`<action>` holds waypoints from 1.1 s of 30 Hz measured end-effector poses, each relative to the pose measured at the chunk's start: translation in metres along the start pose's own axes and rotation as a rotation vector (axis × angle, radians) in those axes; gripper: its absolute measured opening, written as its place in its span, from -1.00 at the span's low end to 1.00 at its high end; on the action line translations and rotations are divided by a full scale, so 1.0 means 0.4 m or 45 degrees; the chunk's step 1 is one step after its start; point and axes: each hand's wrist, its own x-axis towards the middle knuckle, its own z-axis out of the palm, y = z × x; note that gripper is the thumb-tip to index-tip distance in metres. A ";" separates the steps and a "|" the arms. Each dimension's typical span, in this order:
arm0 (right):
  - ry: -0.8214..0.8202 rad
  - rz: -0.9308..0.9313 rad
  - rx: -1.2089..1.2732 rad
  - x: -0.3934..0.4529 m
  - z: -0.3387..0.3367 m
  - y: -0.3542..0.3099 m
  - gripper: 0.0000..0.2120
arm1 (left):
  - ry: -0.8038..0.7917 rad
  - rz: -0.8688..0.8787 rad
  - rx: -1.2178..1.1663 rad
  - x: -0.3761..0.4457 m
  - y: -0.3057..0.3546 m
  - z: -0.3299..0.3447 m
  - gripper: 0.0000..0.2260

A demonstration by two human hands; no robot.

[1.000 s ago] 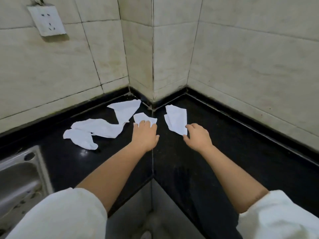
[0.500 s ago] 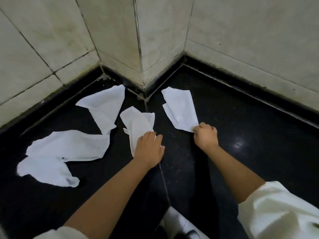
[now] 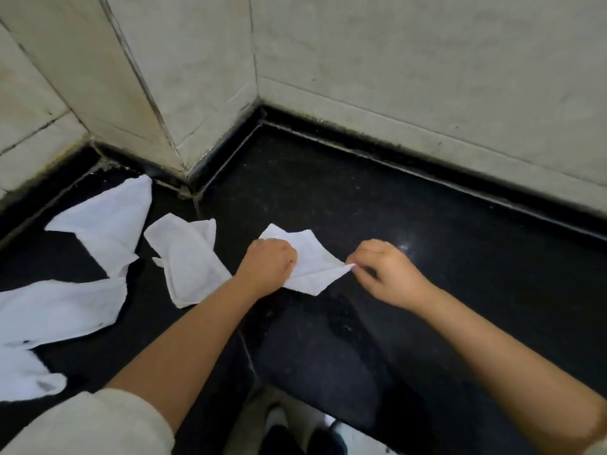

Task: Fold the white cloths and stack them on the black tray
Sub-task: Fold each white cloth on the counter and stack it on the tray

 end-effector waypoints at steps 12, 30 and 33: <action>0.292 0.597 0.245 -0.424 -0.138 0.101 -0.86 | -0.550 0.271 -0.312 -0.161 0.403 0.181 -0.64; 0.400 1.018 0.144 -0.690 -0.144 0.150 -0.84 | -0.029 0.399 0.306 -0.129 0.555 0.200 -0.80; 0.548 1.006 -0.005 -0.646 -0.201 0.164 -0.83 | 0.176 0.426 0.173 -0.059 0.558 0.068 -0.79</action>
